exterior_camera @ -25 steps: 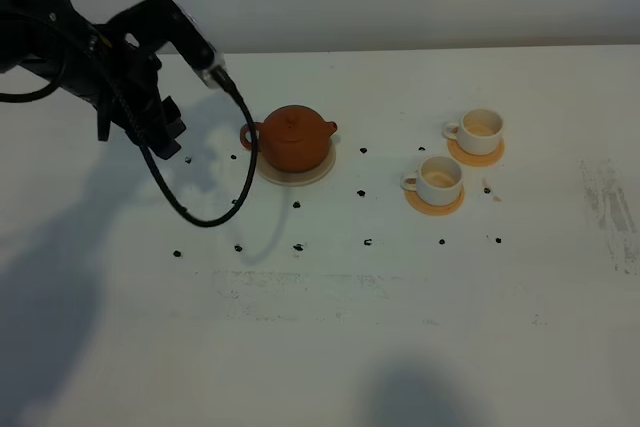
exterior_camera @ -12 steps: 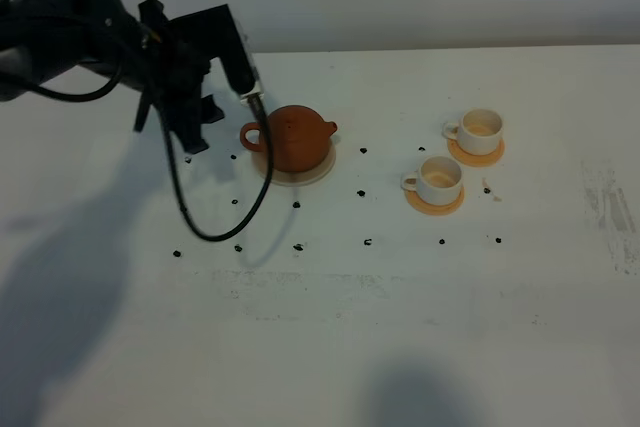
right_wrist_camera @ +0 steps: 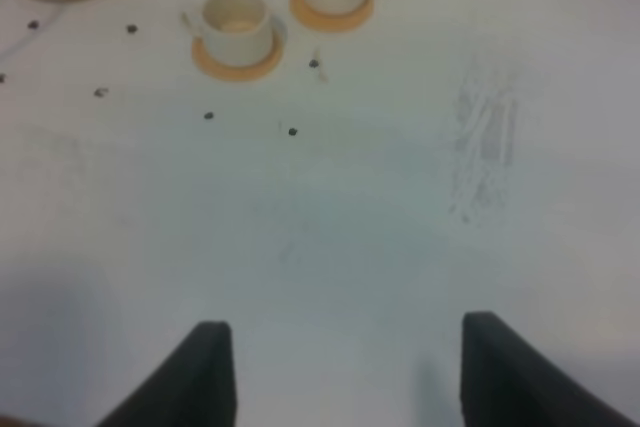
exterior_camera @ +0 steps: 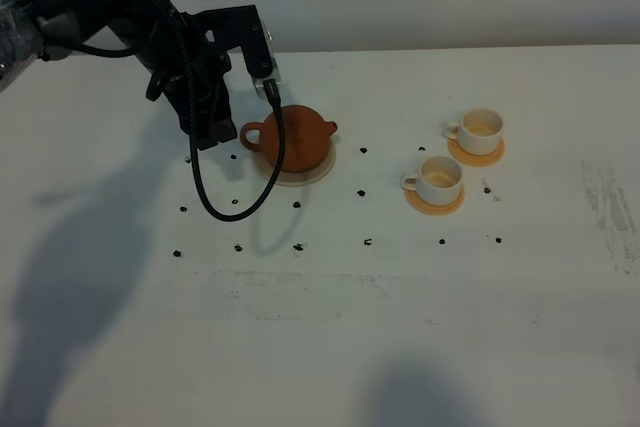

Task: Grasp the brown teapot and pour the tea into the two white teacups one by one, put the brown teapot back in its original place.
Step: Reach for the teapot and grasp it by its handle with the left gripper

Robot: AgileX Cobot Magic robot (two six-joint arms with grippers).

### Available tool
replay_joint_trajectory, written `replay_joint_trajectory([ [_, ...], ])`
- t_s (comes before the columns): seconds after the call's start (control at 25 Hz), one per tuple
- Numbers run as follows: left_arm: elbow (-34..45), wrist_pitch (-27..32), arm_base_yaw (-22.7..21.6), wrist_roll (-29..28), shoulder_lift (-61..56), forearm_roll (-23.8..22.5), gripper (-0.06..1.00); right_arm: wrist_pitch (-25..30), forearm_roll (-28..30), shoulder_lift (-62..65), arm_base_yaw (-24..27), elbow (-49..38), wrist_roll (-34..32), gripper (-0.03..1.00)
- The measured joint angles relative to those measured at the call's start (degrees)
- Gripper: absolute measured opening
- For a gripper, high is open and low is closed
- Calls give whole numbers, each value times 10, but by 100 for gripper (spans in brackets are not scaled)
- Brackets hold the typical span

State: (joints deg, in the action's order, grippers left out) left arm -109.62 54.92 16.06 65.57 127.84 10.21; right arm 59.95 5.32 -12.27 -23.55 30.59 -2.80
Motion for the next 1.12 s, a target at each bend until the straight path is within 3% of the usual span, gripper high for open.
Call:
replay_joint_trajectory([
  [0.68,-6,-7,-4,13,18,-20,52,13,3,126,0,-22,-16,50],
  [1.12,-6,51,-10,15,18,-31,52,14,-3,126,0,-23,-16,40],
])
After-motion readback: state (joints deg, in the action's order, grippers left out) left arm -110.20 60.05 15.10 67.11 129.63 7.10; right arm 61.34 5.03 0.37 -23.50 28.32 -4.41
